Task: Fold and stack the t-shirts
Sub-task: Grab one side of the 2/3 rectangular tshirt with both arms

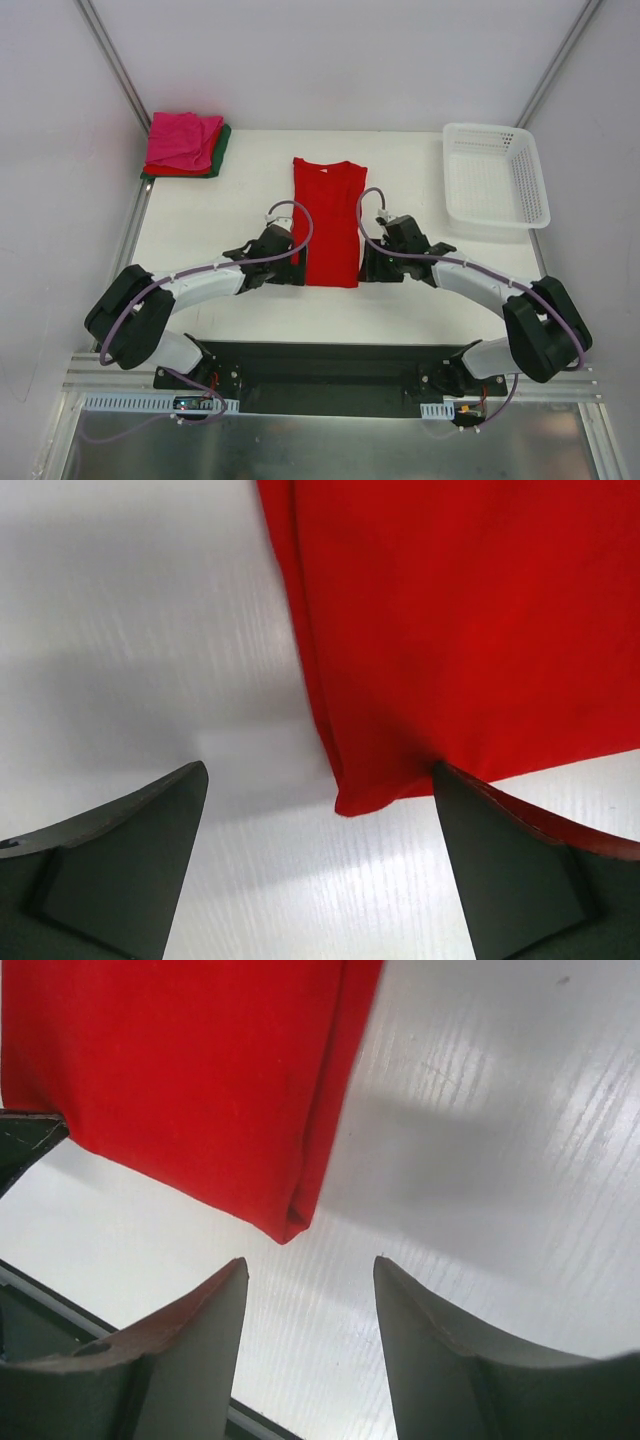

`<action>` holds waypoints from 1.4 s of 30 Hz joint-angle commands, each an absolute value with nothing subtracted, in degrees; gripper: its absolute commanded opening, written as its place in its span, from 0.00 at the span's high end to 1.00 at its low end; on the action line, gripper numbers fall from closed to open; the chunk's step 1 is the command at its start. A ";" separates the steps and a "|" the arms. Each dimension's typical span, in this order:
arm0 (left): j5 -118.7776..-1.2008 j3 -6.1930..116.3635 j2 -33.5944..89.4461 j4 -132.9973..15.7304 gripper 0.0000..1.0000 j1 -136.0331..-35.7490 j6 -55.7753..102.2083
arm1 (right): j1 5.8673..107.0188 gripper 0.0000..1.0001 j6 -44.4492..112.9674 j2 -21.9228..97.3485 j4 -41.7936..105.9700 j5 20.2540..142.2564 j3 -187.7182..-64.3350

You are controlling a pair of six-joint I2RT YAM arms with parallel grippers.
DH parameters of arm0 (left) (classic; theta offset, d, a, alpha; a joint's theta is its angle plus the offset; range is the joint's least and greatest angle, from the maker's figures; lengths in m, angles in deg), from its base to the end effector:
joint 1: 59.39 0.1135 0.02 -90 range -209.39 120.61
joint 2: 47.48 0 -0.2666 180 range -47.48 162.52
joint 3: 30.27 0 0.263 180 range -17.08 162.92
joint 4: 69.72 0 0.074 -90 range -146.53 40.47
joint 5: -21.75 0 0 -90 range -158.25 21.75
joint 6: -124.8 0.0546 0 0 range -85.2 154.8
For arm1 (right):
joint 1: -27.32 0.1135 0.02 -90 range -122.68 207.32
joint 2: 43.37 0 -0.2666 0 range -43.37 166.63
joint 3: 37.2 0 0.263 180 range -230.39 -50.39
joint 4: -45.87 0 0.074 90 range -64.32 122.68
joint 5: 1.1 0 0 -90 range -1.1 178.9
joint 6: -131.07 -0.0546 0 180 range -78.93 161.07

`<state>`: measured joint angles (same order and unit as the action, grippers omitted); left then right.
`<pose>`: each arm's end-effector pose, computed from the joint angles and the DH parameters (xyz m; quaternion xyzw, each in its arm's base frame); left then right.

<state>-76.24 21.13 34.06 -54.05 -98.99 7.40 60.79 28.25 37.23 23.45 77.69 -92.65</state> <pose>0.2341 -0.1838 0.1533 0.0722 0.9219 -0.1533 0.3485 0.2449 0.1746 0.1706 -0.2011 0.9064 0.2253 0.2954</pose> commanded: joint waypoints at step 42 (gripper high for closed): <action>-67.11 16.14 33.11 -64.00 0.50 -97.27 5.62 | 65.02 0.66 19.10 43.03 34.44 80.54 -88.18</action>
